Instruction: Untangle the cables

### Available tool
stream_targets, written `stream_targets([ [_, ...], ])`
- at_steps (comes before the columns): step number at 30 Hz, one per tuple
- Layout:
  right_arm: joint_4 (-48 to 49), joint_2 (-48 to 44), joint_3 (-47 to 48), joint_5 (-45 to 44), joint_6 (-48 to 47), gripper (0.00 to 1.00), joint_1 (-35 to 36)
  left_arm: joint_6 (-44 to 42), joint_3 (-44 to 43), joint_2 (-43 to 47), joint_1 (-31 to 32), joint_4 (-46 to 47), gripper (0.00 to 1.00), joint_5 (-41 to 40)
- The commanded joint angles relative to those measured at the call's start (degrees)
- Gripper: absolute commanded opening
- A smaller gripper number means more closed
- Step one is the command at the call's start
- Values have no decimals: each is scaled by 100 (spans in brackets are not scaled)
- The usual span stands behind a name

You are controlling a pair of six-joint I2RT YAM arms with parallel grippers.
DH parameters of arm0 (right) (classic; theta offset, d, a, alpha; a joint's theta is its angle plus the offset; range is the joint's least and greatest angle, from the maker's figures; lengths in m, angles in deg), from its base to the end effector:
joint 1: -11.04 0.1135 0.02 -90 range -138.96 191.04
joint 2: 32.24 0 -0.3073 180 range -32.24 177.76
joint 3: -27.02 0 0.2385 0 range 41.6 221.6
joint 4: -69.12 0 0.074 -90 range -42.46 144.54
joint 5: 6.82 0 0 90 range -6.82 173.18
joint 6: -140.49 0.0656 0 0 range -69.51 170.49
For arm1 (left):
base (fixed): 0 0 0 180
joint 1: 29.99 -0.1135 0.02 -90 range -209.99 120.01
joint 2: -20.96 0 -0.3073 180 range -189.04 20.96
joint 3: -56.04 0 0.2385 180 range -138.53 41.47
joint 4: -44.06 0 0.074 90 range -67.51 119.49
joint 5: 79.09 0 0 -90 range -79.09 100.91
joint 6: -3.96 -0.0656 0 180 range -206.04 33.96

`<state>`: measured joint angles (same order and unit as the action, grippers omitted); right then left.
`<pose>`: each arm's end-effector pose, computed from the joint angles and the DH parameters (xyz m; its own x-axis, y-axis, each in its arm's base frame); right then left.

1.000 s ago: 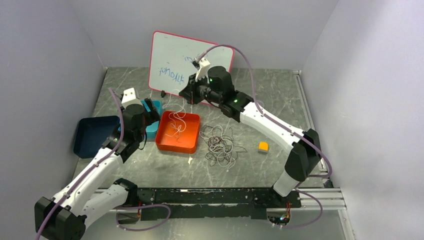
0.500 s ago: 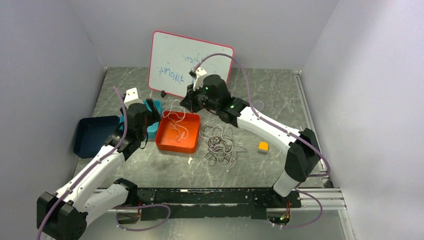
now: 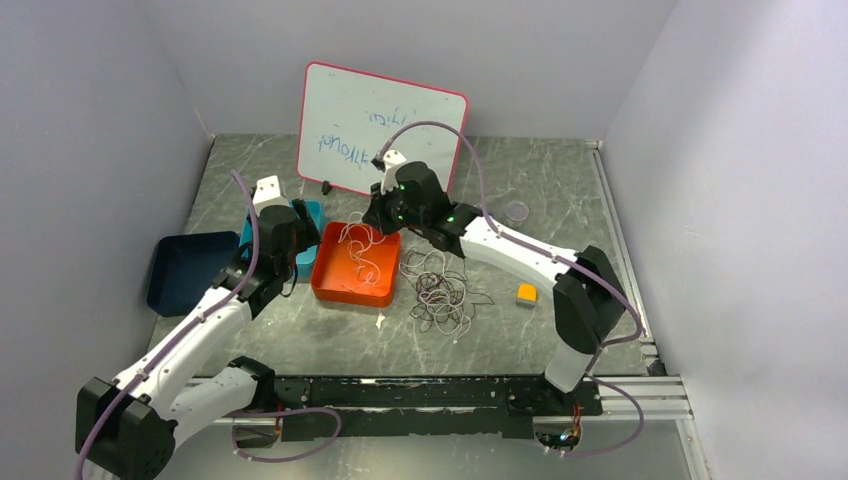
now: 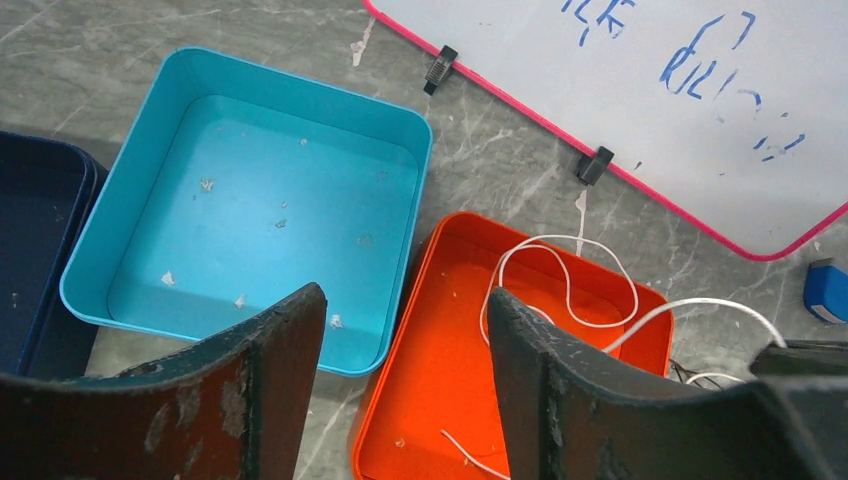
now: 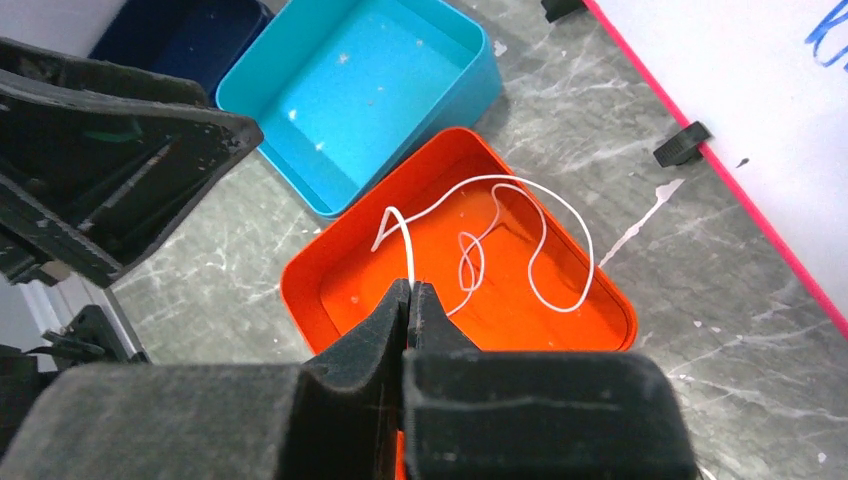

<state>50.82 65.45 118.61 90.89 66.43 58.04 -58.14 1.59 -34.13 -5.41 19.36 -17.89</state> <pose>0.2833 0.3167 0.3353 -0.4928 -0.1294 -0.8604 -0.6996 0.6469 0.3034 0.1963 -0.0551 0.3066 -0.3293 -0.3003 -0.8952 -0.2099 0.9476 -0.2407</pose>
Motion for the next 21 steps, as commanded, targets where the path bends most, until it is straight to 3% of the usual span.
stream_targets([
  [1, 260, 206, -73, 62, -229, 0, 98, -31, -167, -35, -50, 8, 64, 137],
  [8, 274, 516, -235, -226, -432, 0, 225, 12, -136, -67, -50, 11, 61, 198],
  [21, 257, 1629, 42, -535, -625, 0, 314, 36, -111, -80, -50, -22, 63, 298],
])
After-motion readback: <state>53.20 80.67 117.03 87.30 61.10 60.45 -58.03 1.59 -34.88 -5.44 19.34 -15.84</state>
